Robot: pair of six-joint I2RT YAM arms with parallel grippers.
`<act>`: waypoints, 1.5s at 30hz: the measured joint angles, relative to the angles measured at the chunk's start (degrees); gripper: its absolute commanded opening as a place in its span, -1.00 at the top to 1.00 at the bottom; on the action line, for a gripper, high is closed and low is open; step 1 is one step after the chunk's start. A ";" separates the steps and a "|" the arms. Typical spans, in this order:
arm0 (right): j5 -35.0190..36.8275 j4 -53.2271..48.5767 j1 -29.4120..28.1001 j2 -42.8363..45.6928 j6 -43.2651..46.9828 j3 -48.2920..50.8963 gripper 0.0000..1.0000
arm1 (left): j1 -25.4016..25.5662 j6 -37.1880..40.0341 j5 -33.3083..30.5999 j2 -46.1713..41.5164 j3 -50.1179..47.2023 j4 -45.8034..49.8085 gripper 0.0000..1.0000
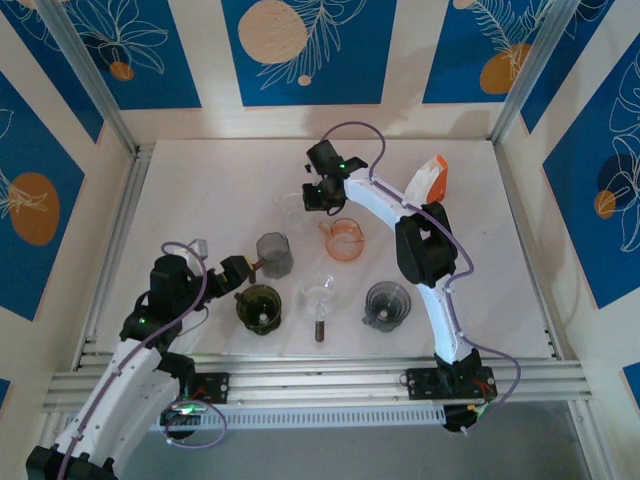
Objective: Place the coffee filter in the dripper
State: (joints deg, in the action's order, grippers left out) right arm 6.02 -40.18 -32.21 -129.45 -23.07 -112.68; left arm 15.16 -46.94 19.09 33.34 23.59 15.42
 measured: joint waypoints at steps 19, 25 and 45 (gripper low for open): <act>-0.96 1.09 1.01 21.97 -3.26 12.39 1.00 | 0.00 -1.09 -0.35 -3.72 0.02 0.07 -1.00; -3.30 -0.63 1.05 35.85 -6.08 20.59 1.00 | 0.00 -2.08 -1.09 -5.53 0.02 0.07 -1.00; -9.22 -10.47 -8.07 49.24 -13.20 38.77 1.00 | 0.00 -2.21 -1.77 -7.91 0.02 3.13 -1.00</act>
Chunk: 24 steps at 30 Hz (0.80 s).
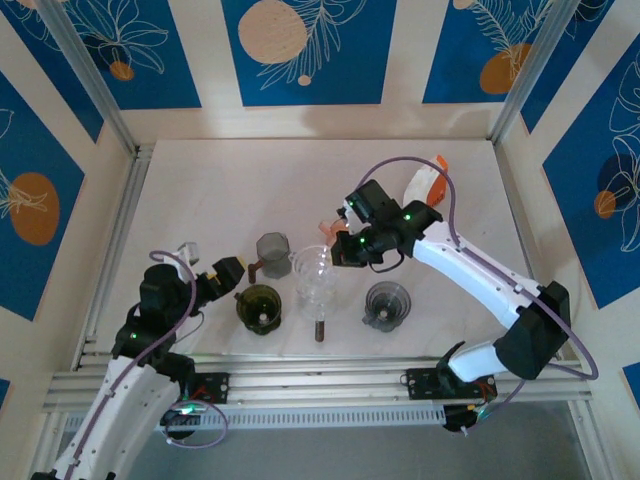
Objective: Place the coffee filter in the dripper
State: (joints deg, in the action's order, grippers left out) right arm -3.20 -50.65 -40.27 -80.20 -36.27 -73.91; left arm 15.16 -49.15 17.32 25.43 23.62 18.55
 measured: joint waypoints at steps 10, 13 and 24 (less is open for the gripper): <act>2.36 0.57 -1.62 1.27 -0.28 2.29 1.00 | 0.00 0.00 -0.46 -0.04 0.00 0.00 -1.00; 3.19 0.87 -1.79 1.27 -0.26 2.58 1.00 | 0.00 0.00 -0.48 -0.04 0.00 0.00 -1.00; 3.87 3.28 -2.16 1.27 -0.28 3.72 0.85 | 0.00 -0.02 -0.48 -0.04 0.00 -0.02 -0.99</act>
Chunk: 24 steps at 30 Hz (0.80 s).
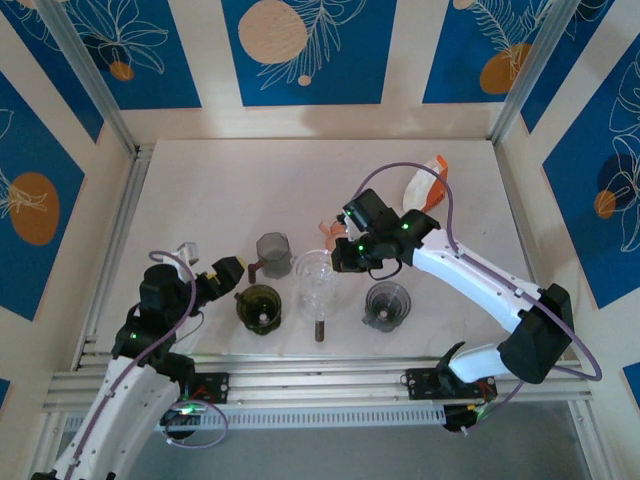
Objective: Place the coffee filter in the dripper
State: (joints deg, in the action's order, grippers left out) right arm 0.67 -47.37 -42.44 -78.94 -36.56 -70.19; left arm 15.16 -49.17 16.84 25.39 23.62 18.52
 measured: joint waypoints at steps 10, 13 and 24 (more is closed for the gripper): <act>0.83 0.20 -0.48 0.76 -0.61 0.28 -0.18 | 0.00 0.00 0.02 0.00 0.00 -0.02 -1.00; 2.16 0.17 -0.63 2.08 -0.68 0.28 -0.22 | 0.00 -0.02 0.02 0.00 0.00 0.00 -1.00; 9.29 2.16 14.14 10.78 -0.50 0.28 -0.11 | 0.02 -0.02 -0.59 0.07 0.00 -0.28 -1.00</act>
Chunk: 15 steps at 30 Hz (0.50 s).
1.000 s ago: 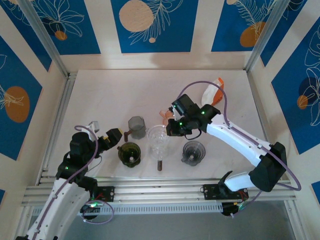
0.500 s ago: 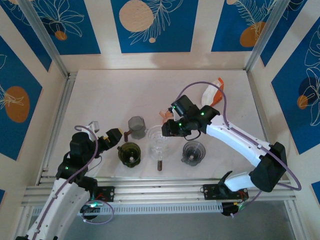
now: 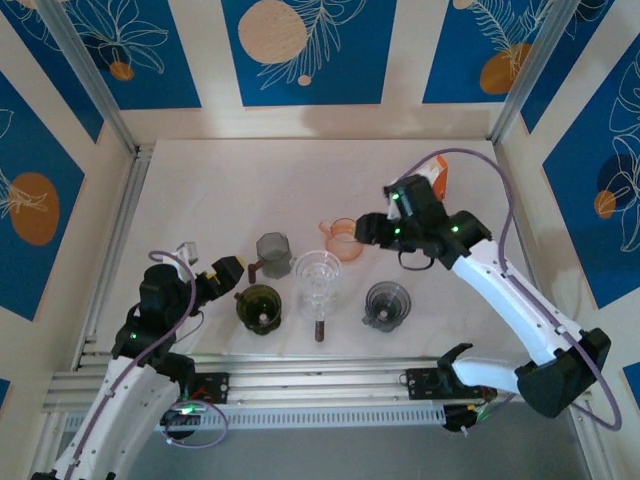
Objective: Place the coffee filter in the dripper
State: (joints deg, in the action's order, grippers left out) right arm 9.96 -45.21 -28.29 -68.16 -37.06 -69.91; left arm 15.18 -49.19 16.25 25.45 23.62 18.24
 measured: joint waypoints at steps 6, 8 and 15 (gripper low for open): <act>4.31 4.46 13.42 -8.48 1.07 -0.57 0.10 | 0.00 0.02 0.00 0.15 0.00 -0.44 -1.00; 6.34 4.63 16.00 -13.77 1.53 -2.34 0.14 | 0.00 0.09 0.00 0.15 0.00 -0.42 -1.00; 12.17 5.40 21.77 -27.39 2.08 -8.76 0.11 | 0.00 0.17 -0.02 0.59 0.00 -0.94 -1.00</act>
State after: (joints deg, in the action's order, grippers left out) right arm 22.13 -39.81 -6.52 -95.55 -34.98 -78.67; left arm 15.18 -49.01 16.23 26.04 23.62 17.30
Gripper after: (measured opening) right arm 0.440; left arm 0.998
